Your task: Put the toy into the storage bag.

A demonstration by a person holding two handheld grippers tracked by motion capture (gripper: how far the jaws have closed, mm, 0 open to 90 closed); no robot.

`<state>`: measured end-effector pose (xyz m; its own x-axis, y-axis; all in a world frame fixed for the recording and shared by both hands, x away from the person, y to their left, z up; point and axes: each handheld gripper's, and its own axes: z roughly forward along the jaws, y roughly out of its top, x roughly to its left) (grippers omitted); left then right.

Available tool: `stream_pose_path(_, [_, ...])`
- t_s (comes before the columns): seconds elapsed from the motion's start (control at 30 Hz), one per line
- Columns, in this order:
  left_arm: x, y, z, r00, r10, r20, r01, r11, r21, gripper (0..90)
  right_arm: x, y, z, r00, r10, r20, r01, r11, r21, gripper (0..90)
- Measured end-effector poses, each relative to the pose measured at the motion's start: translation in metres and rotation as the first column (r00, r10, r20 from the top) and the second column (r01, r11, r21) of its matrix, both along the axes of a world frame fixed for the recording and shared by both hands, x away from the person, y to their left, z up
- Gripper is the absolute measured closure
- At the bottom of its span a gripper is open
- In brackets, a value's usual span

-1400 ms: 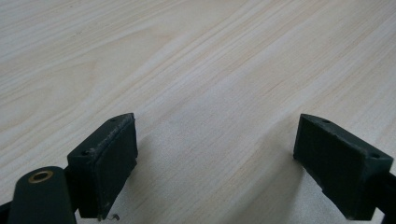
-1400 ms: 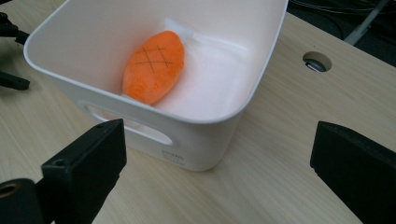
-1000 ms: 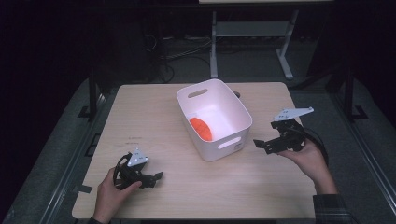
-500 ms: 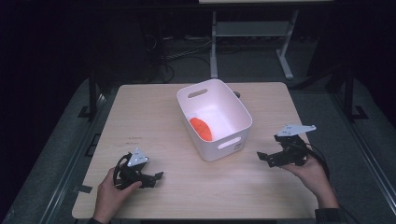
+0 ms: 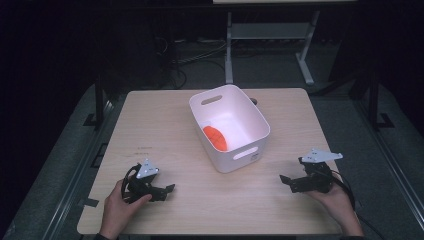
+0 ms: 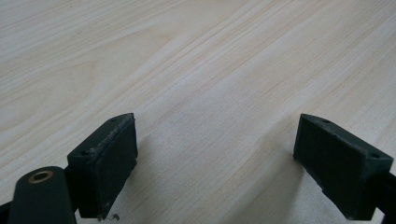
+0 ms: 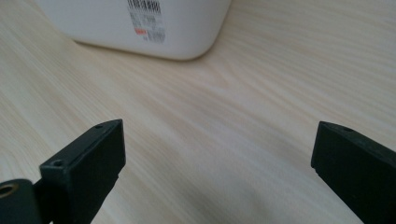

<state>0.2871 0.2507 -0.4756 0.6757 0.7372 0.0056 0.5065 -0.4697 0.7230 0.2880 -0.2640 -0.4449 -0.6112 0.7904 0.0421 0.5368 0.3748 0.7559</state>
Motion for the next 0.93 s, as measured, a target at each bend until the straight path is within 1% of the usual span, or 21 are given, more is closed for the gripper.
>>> stream_pose_path(0.1, [0.0, 0.0, 0.0, 1.0, 0.0, 0.001, 0.0, 1.0, 0.0, 12.7, -0.006, -0.003, -0.01, 0.9999, -0.013, -0.004, 0.013, 1.0, -0.008, 2.5])
stream_pose_path(0.13, [0.0, 0.0, 0.0, 1.0, 0.0, 0.0, 0.0, 1.0, 0.0, 12.7, -0.006, -0.003, -0.01, 0.9999, -0.013, -0.004, 0.013, 1.0, -0.008, 2.5])
stream_pose_path(0.23, [0.0, 0.0, 0.0, 1.0, 0.0, 0.001, 0.0, 1.0, 0.0, 12.7, -0.011, -0.006, -0.017, 0.9999, -0.016, -0.004, 0.016, 1.0, -0.01, 2.5])
stream_pose_path(0.33, [0.0, 0.0, 0.0, 1.0, 0.0, 0.0, 0.0, 1.0, 0.0, 12.7, -0.016, -0.007, -0.023, 0.9995, -0.025, -0.02, 0.024, 0.999, -0.021, 2.5])
stream_pose_path(0.43, [0.0, 0.0, 0.0, 1.0, 0.0, 0.0, 0.0, 1.0, 0.0, 12.7, -0.019, -0.009, -0.028, 0.9993, -0.029, -0.021, 0.029, 0.999, -0.028, 2.5])
stream_pose_path(0.53, [0.0, 0.0, 0.0, 1.0, 0.0, 0.001, 0.0, 1.0, 0.0, 12.7, -0.021, -0.01, -0.034, 0.999, -0.035, -0.029, 0.033, 0.999, -0.043, 2.5])
stream_pose_path(0.6, [0.0, 0.0, 0.0, 1.0, 0.0, 0.001, 0.0, 1.0, 0.0, 12.7, -0.021, -0.009, -0.038, 0.9987, -0.034, -0.038, 0.032, 0.997, -0.063, 2.1])
stream_pose_path(0.63, [0.0, 0.0, 0.0, 1.0, 0.0, 0.0, 0.0, 1.0, 0.0, 12.7, -0.021, -0.01, -0.038, 0.9981, -0.036, -0.051, 0.033, 0.998, -0.056, 2.1])
stream_pose_path(0.93, [0.0, 0.0, 0.0, 1.0, 0.0, 0.001, 0.0, 1.0, 0.0, 12.7, -0.021, -0.01, -0.038, 0.9978, -0.039, -0.054, 0.036, 0.998, -0.055, 2.0])
